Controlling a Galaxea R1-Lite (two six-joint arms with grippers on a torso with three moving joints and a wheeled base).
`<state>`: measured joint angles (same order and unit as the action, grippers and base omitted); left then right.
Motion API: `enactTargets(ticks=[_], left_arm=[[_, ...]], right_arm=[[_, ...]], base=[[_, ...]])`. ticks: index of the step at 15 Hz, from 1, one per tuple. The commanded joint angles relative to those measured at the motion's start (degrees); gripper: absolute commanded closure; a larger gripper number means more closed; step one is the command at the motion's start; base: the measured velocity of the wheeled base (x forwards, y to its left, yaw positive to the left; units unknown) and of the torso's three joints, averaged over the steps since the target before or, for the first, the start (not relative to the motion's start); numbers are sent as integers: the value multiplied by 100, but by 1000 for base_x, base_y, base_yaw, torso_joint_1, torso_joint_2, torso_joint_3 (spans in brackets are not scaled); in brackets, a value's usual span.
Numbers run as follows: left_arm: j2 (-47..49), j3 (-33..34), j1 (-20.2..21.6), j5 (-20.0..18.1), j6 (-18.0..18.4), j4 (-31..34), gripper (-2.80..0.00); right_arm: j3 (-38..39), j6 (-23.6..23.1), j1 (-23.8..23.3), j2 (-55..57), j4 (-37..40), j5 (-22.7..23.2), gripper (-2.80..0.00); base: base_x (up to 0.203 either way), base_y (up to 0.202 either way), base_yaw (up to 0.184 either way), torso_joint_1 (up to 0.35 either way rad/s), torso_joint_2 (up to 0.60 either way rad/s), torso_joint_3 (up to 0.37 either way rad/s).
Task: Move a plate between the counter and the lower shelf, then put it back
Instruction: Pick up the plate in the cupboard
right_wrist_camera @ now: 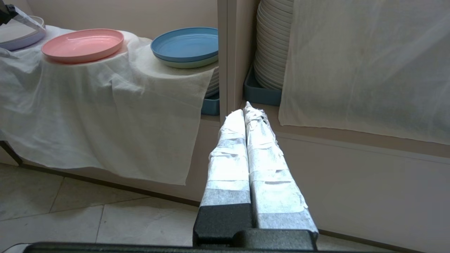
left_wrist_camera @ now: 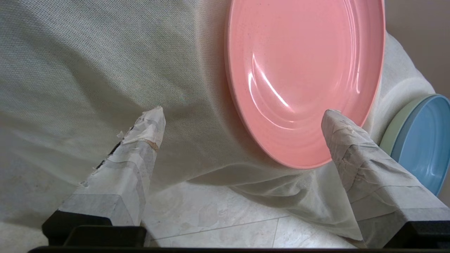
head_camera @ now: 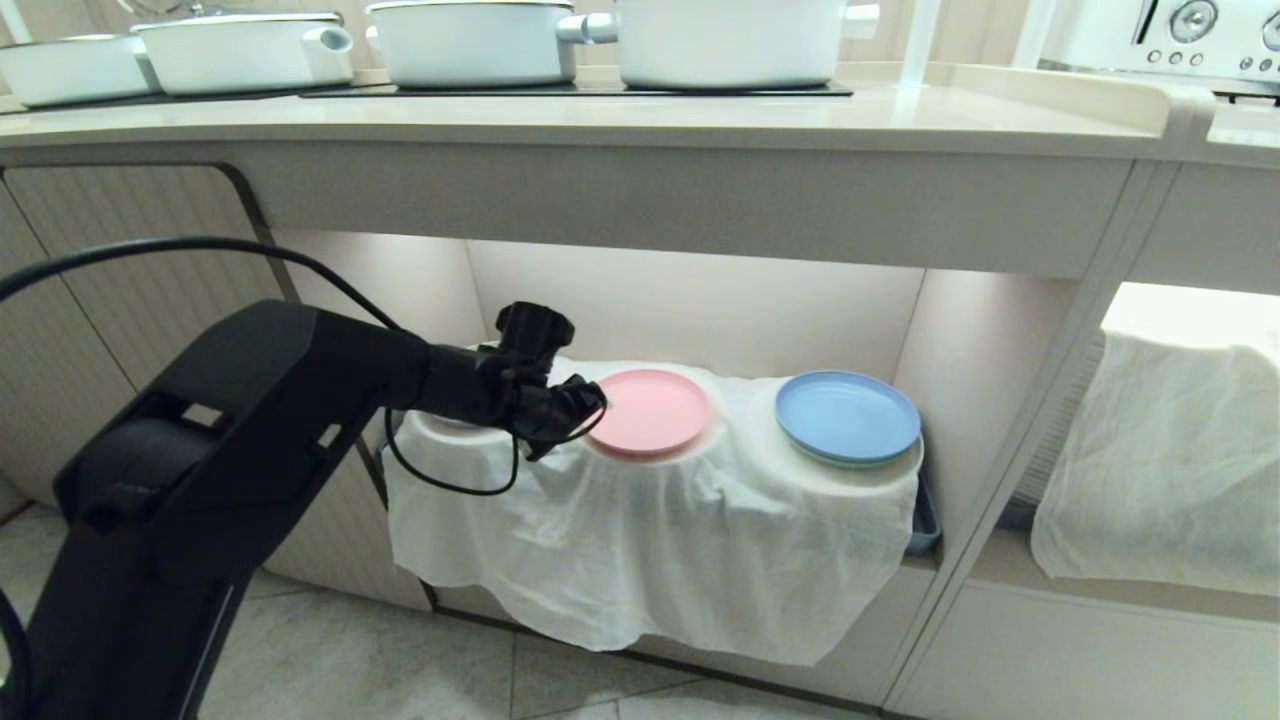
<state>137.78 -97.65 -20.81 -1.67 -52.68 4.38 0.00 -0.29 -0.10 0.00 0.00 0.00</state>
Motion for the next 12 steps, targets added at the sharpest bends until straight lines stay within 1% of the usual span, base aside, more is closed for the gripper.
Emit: enactTargets(ticks=[1,4,6,9,12], left_arm=[[47,-26,-20,-5,-32,-12,-280],[116,-198,-27,3,-63,-16,-280],[172,-437,-38,21,-174,-8,-280],[303,-754,-37,26,-199,2,-280],[453,-924,-37,26,-199,8,-280]], right_arm=[[0,-6,1,0,0,0,0],[0,-6,1,0,0,0,0],[0,-6,1,0,0,0,0],[0,-6,1,0,0,0,0],[0,-6,1,0,0,0,0]], base=[[0,0,0,0,0,0],[0,0,0,0,0,0],[0,0,0,0,0,0],[0,0,0,0,0,0],[0,0,0,0,0,0]])
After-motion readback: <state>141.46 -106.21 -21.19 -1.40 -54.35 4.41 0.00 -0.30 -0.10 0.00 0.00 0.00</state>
